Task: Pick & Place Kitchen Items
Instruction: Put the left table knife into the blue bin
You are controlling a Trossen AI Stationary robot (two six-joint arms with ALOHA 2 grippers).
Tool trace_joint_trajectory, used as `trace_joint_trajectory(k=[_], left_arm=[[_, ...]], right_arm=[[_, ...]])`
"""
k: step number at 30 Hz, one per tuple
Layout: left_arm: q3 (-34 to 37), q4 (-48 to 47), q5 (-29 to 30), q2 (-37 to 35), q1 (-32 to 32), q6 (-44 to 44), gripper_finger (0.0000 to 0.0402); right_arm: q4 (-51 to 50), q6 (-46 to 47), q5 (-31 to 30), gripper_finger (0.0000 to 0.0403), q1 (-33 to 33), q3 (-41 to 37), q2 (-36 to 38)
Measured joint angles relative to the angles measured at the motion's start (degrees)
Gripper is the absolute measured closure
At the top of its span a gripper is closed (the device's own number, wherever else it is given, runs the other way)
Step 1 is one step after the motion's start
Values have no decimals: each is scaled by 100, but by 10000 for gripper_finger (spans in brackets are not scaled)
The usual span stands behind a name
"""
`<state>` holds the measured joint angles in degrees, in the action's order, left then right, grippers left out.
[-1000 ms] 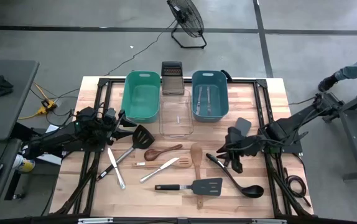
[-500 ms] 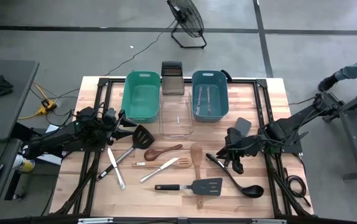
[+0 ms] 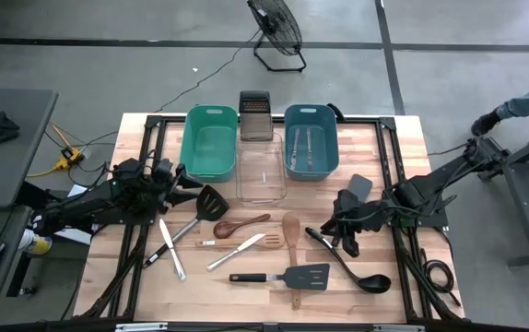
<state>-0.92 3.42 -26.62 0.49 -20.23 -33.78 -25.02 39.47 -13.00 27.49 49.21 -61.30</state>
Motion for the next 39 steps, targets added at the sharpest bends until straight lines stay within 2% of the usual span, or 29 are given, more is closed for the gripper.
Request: trace_joint_trajectory(k=[4, 11, 19, 26, 30, 35, 39], left_arm=[[-30, -13, 1, 0, 2, -751, 178], [-525, -175, -105, -1, 2, -1003, 178], [-1666, -1960, 195, 194, 2, -835, 178], [-2793, -3836, 835, 870, 0, -765, 178], [-3356, -4548, 1129, 1390, 1, -1135, 178], [-3854, -5151, 1248, 2123, 1, -1452, 178], [-4106, -5209, 1262, 2688, 45, -1500, 178]], right_arm=[[0, 139, -175, 355, 0, 0, 0], [0, 137, -188, 355, 0, 0, -2], [0, 135, -188, 355, 0, 0, -2], [0, 135, -175, 355, 0, 0, -2], [-1, 135, -153, 355, 0, 0, -2], [-1, 135, -159, 355, 0, 0, -2], [-2, 131, -159, 355, 0, 0, -2]])
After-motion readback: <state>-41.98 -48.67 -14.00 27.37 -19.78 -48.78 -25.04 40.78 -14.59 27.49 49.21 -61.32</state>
